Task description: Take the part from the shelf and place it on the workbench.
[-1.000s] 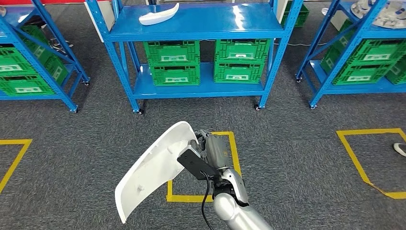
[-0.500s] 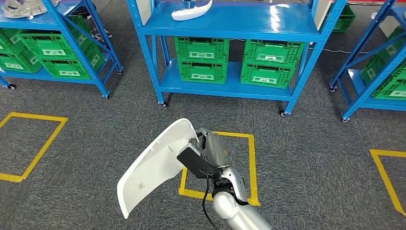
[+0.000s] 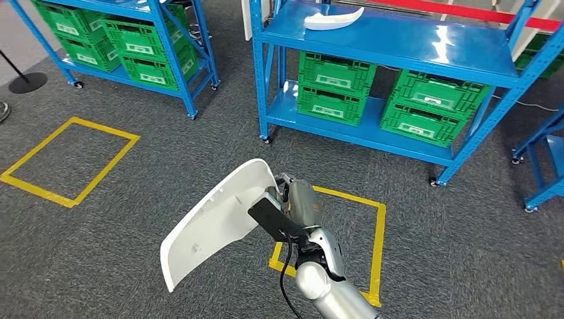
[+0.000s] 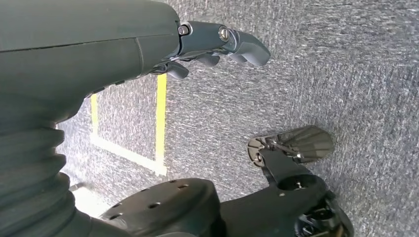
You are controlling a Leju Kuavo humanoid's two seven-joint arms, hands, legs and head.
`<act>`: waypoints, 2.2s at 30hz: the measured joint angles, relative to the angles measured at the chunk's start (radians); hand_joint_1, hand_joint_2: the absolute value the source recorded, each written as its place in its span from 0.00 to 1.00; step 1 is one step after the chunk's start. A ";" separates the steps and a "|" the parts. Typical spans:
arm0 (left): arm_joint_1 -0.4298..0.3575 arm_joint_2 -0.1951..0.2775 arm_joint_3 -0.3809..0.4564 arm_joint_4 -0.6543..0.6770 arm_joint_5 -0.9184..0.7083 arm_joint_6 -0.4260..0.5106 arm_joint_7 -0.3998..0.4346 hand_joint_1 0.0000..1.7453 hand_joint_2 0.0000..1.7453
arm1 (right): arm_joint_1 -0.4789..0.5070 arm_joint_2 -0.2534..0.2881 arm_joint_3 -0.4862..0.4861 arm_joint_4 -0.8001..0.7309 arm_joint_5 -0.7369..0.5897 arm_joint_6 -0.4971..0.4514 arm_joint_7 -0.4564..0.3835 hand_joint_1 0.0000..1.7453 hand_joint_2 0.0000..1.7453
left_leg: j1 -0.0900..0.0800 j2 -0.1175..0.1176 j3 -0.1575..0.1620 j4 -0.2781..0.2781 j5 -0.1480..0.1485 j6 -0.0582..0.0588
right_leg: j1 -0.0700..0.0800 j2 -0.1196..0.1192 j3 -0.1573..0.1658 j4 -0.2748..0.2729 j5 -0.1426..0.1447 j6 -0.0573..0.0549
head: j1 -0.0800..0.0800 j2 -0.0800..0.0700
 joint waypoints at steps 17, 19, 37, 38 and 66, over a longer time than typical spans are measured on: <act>0.001 0.001 0.000 -0.003 0.002 0.000 -0.006 0.00 1.00 | 0.001 0.016 -0.014 -0.005 0.006 -0.033 0.007 1.00 1.00 | -0.012 0.136 -0.005 0.016 -0.005 -0.031 | 0.011 -0.114 0.054 -0.098 0.020 -0.040 | -0.011 0.000; 0.001 0.002 0.000 -0.004 0.002 0.000 -0.006 0.00 1.00 | 0.002 0.018 -0.015 -0.005 0.008 -0.033 0.007 1.00 1.00 | -0.018 0.135 0.003 -0.003 -0.005 -0.021 | 0.014 -0.128 0.056 -0.100 0.018 -0.031 | -0.011 0.000; 0.004 -0.005 0.000 -0.005 0.001 0.000 -0.003 0.00 1.00 | 0.010 0.019 -0.017 -0.005 0.033 -0.018 0.018 1.00 1.00 | -0.001 0.013 -0.024 0.017 -0.003 -0.040 | 0.002 -0.013 0.035 -0.092 0.037 -0.036 | -0.009 0.000; 0.004 -0.004 0.000 -0.005 0.001 0.000 -0.003 0.00 1.00 | 0.010 0.020 -0.017 -0.005 0.037 -0.018 0.019 1.00 1.00 | -0.001 0.031 -0.040 0.050 -0.025 -0.044 | 0.001 -0.022 0.037 -0.095 0.039 -0.042 | -0.010 0.000; 0.002 -0.004 0.000 -0.006 0.003 0.000 0.006 0.00 1.00 | 0.001 0.019 -0.030 -0.005 0.080 -0.009 0.024 1.00 1.00 | 0.002 -0.051 -0.003 -0.003 0.000 -0.034 | 0.003 0.014 0.027 -0.089 0.042 -0.021 | -0.009 0.000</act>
